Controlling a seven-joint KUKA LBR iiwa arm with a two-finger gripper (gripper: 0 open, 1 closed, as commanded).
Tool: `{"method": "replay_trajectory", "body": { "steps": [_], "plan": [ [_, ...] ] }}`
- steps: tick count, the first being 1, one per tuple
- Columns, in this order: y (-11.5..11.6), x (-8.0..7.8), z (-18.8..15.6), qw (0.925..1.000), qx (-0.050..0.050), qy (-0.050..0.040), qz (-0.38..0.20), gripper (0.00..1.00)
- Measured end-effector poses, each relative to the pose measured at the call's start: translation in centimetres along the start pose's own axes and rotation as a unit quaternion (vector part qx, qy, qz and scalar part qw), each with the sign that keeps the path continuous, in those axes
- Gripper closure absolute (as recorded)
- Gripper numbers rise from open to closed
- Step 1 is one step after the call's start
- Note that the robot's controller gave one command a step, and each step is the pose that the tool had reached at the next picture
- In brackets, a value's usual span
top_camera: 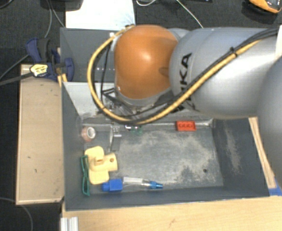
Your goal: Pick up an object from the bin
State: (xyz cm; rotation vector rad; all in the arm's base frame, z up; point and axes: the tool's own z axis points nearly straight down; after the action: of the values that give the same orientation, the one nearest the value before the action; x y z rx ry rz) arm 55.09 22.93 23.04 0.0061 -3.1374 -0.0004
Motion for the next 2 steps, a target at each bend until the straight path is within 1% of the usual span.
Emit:
{"method": "replay_trajectory", "body": {
  "steps": [1,2],
  "plan": [
    [-0.2,-0.1,-0.5,1.0000,-0.001,-0.0036,0.004,0.00],
    [0.6,2.0,12.8,0.9945,-0.001,-0.0029,-0.105,0.00]
  ]
}}
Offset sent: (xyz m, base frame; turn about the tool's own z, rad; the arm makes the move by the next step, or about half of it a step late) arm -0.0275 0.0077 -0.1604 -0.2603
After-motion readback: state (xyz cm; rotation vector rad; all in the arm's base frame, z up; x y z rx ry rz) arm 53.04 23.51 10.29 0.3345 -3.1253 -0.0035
